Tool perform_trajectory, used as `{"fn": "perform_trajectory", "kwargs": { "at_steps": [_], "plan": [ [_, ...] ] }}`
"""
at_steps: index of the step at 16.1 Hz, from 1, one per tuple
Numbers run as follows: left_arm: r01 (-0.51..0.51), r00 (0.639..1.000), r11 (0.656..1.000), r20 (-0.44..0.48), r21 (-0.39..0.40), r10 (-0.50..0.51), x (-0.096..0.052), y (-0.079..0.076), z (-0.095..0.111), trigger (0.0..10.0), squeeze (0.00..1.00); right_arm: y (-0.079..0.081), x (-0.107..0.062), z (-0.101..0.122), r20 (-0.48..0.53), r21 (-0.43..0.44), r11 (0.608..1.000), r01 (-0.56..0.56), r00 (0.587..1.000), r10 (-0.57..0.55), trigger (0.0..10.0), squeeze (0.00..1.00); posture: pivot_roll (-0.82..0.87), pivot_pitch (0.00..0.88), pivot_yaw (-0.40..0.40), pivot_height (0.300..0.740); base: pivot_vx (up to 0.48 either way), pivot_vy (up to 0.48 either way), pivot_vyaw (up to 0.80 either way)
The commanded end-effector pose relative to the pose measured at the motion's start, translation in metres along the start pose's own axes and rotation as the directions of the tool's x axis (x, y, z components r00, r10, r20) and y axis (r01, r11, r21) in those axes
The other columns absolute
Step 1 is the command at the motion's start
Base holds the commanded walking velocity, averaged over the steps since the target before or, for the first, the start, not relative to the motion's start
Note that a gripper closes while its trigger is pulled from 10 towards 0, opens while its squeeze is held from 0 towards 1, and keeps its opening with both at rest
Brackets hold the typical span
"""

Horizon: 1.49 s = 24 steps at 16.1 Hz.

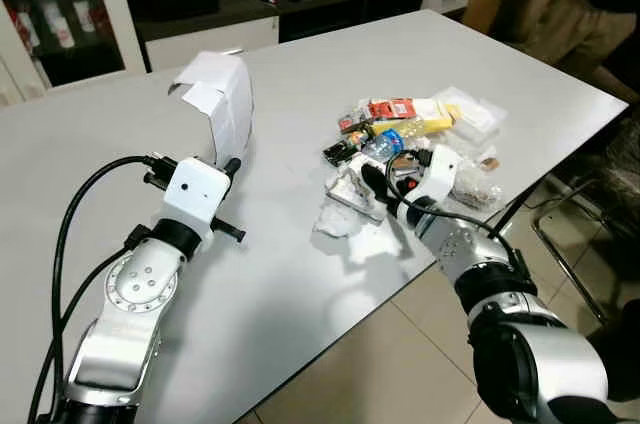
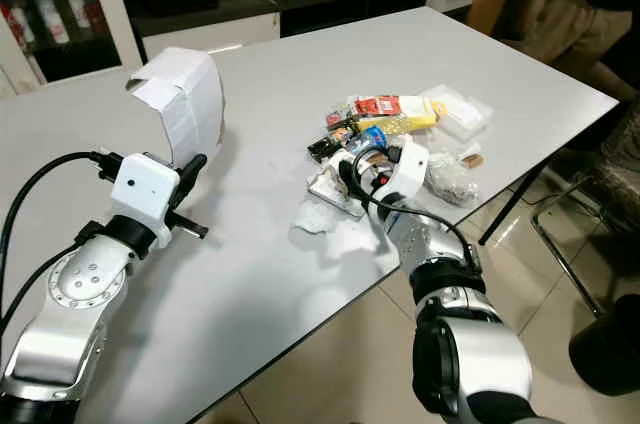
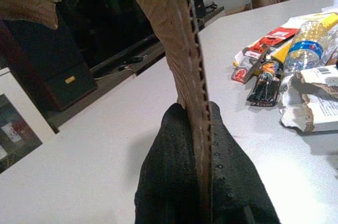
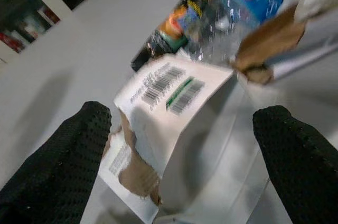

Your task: Picking trash to rubbish bin

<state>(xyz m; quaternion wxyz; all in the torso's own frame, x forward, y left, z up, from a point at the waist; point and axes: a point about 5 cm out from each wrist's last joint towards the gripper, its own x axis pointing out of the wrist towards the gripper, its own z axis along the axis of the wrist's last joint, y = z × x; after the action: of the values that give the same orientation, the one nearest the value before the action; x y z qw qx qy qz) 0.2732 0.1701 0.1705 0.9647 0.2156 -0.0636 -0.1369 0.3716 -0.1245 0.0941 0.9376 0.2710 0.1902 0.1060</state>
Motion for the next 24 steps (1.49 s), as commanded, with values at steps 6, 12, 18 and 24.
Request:
{"fn": "perform_trajectory", "kwargs": {
  "at_steps": [6, 12, 18, 24],
  "plan": [
    [0.008, 1.0, 0.998, -0.001, 0.066, -0.008, -0.013, 0.005, 0.009, 10.0, 0.0, 0.011, 0.007, 0.005, 0.043, 0.149, 0.989, -0.018, 0.999, 0.012, 10.0, 0.0, 0.1, 0.09, -0.146, 0.74, 0.0, 0.0, 0.0],
    [-0.055, 0.998, 0.994, -0.021, 0.092, 0.057, -0.028, 0.024, 0.018, 10.0, 0.0, 0.026, 0.012, 0.008, 0.047, 0.193, 0.981, -0.025, 0.999, 0.016, 10.0, 0.0, 0.15, 0.181, -0.148, 0.74, 0.0, 0.0, 0.0],
    [-0.062, 0.997, 0.993, -0.048, 0.101, 0.067, -0.038, 0.025, 0.02, 10.0, 0.0, 0.05, 0.018, 0.02, 0.098, 0.261, 0.959, -0.111, 0.991, 0.088, 0.0, 0.0, 0.17, 0.205, -0.159, 0.74, 0.0, 0.0, 0.0],
    [-0.055, 0.996, 0.993, -0.06, 0.101, 0.061, -0.039, 0.022, 0.02, 10.0, 0.0, 0.045, 0.017, 0.022, 0.112, 0.274, 0.956, -0.103, 0.991, 0.075, 0.0, 0.0, 0.18, 0.185, -0.161, 0.74, 0.0, 0.0, 0.0]
  ]
}}
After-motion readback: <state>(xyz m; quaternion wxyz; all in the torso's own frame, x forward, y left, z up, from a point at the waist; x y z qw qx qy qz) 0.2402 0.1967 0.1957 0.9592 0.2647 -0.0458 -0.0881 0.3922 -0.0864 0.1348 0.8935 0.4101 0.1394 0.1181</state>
